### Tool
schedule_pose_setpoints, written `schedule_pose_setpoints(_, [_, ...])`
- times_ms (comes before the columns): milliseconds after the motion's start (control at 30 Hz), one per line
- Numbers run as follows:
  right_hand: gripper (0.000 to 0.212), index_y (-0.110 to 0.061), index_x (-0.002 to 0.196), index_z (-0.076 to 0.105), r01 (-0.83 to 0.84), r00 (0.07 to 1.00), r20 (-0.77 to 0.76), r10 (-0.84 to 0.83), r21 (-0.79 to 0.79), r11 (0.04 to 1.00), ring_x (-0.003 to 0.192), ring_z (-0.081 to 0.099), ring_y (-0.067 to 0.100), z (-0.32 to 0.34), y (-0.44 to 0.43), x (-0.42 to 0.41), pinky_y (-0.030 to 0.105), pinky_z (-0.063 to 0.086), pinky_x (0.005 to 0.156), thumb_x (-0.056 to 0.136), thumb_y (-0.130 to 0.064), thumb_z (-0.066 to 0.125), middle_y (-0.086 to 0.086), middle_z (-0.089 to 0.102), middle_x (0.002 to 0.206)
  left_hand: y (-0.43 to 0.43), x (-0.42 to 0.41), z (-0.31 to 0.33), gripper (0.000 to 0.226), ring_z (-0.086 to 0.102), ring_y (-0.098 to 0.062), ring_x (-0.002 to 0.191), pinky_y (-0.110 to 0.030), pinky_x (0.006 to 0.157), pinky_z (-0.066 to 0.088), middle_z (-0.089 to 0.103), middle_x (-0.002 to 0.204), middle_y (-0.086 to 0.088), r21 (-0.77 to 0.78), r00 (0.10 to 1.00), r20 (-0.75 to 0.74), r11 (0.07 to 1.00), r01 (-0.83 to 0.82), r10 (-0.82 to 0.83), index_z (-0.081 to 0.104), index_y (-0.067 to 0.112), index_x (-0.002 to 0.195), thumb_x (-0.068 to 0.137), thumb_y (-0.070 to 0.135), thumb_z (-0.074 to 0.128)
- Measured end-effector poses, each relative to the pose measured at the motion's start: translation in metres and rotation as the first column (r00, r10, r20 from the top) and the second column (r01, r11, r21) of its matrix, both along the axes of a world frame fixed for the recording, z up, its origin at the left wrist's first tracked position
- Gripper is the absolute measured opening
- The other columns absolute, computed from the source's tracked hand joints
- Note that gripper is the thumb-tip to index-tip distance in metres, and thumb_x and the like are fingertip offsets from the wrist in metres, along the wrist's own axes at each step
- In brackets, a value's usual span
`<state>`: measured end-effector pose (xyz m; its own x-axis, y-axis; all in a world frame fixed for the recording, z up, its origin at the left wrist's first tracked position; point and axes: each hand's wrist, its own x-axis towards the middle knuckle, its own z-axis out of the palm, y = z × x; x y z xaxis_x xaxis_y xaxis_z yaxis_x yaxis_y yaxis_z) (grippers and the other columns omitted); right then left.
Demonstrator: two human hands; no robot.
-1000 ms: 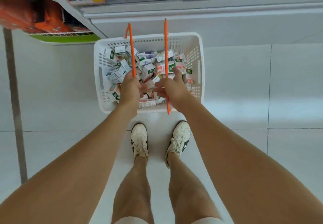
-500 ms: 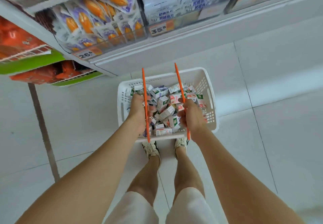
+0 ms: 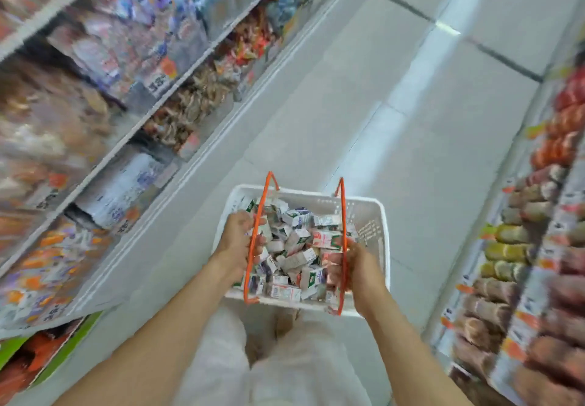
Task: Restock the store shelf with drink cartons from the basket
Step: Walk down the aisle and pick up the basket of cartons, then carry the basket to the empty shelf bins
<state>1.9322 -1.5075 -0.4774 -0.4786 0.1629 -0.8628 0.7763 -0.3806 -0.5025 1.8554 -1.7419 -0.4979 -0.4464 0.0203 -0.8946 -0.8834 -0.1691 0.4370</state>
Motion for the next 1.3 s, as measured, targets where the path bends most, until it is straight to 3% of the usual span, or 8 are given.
schedule_pose_setpoints(167, [0.027, -0.016, 0.112, 0.068, 0.162, 0.986, -0.066, -0.155, 0.124, 0.979, 0.046, 0.049, 0.017, 0.054, 0.085, -0.062, 0.027, 0.04, 0.05, 0.097, -0.018, 0.045, 0.0, 0.057, 0.059, 0.11, -0.105, 0.056, 0.057, 0.035, -0.016, 0.053, -0.027, 0.05, 0.025, 0.052, 0.065, -0.003, 0.01, 0.973, -0.124, 0.98, 0.197, -0.194, 0.07, 0.012, 0.116, 0.098, 0.045, 0.026])
schedule_pose_setpoints(267, [0.022, -0.013, 0.099, 0.069, 0.225, 0.972, -0.101, -0.21, 0.171, 0.959, 0.045, 0.046, 0.017, 0.073, 0.131, -0.118, 0.025, 0.039, 0.044, 0.095, -0.02, 0.048, 0.004, 0.055, 0.063, 0.165, -0.176, 0.066, 0.051, 0.034, -0.013, 0.05, -0.026, 0.048, 0.023, 0.054, 0.065, 0.0, -0.036, 0.938, -0.19, 0.957, 0.288, -0.289, 0.07, 0.014, 0.107, 0.099, 0.047, 0.032])
schedule_pose_setpoints(433, [0.029, -0.011, 0.105, 0.068, 0.335, 0.942, -0.114, -0.316, 0.279, 0.9, 0.046, 0.043, 0.017, 0.077, 0.212, -0.241, 0.027, 0.033, 0.045, 0.092, -0.024, 0.046, 0.007, 0.057, 0.068, 0.249, -0.307, 0.061, 0.046, 0.033, -0.012, 0.047, -0.025, 0.046, 0.023, 0.054, 0.065, 0.0, -0.017, 0.914, -0.229, 0.941, 0.339, -0.333, 0.065, 0.017, 0.101, 0.1, 0.054, 0.036])
schedule_pose_setpoints(600, [0.033, -0.012, 0.104, 0.073, 0.414, 0.91, -0.139, -0.391, 0.355, 0.838, 0.048, 0.043, 0.018, 0.096, 0.293, -0.362, 0.029, 0.034, 0.046, 0.094, -0.024, 0.044, 0.005, 0.059, 0.065, 0.34, -0.439, 0.073, 0.023, 0.031, -0.011, 0.047, -0.023, 0.043, 0.019, 0.055, 0.061, 0.002, -0.079, 0.889, -0.26, 0.926, 0.369, -0.377, 0.069, 0.014, 0.111, 0.098, 0.029, 0.057])
schedule_pose_setpoints(767, [0.025, -0.013, 0.106, 0.072, 0.489, 0.872, -0.195, -0.449, 0.308, 0.816, 0.044, 0.045, 0.016, 0.109, 0.383, -0.479, 0.026, 0.037, 0.042, 0.1, -0.016, 0.048, 0.008, 0.06, 0.067, 0.437, -0.571, 0.092, 0.021, 0.031, -0.009, 0.049, -0.022, 0.042, 0.019, 0.056, 0.065, 0.004, -0.092, 0.84, -0.324, 0.898, 0.429, -0.435, 0.07, 0.02, 0.109, 0.099, 0.019, 0.051])
schedule_pose_setpoints(1000, [0.023, -0.015, 0.108, 0.068, 0.42, 0.902, -0.209, -0.377, 0.226, 0.879, 0.042, 0.054, 0.018, 0.093, 0.552, -0.662, 0.023, 0.042, 0.039, 0.102, -0.015, 0.046, 0.008, 0.062, 0.063, 0.604, -0.753, 0.087, 0.024, 0.032, -0.009, 0.048, -0.022, 0.04, 0.019, 0.059, 0.068, 0.002, -0.178, 0.808, -0.368, 0.888, 0.424, -0.46, 0.072, 0.015, 0.114, 0.099, 0.021, 0.054])
schedule_pose_setpoints(1167, [0.024, -0.019, 0.115, 0.067, 0.295, 0.944, -0.226, -0.24, 0.252, 0.922, 0.046, 0.053, 0.017, 0.094, 0.666, -0.778, 0.025, 0.04, 0.044, 0.107, -0.022, 0.044, 0.002, 0.063, 0.058, 0.707, -0.857, 0.096, 0.019, 0.031, -0.008, 0.047, -0.023, 0.039, 0.019, 0.054, 0.067, 0.005, -0.199, 0.832, -0.376, 0.913, 0.356, -0.407, 0.067, 0.022, 0.095, 0.099, 0.023, 0.049])
schedule_pose_setpoints(1300, [0.026, -0.018, 0.115, 0.066, 0.259, 0.944, -0.276, -0.18, 0.284, 0.923, 0.044, 0.051, 0.017, 0.112, 0.746, -0.881, 0.025, 0.037, 0.04, 0.107, -0.017, 0.042, 0.005, 0.059, 0.061, 0.777, -0.946, 0.108, 0.024, 0.023, -0.008, 0.045, -0.023, 0.042, 0.012, 0.056, 0.067, 0.006, -0.145, 0.846, -0.404, 0.937, 0.317, -0.349, 0.07, 0.024, 0.093, 0.102, 0.025, 0.047])
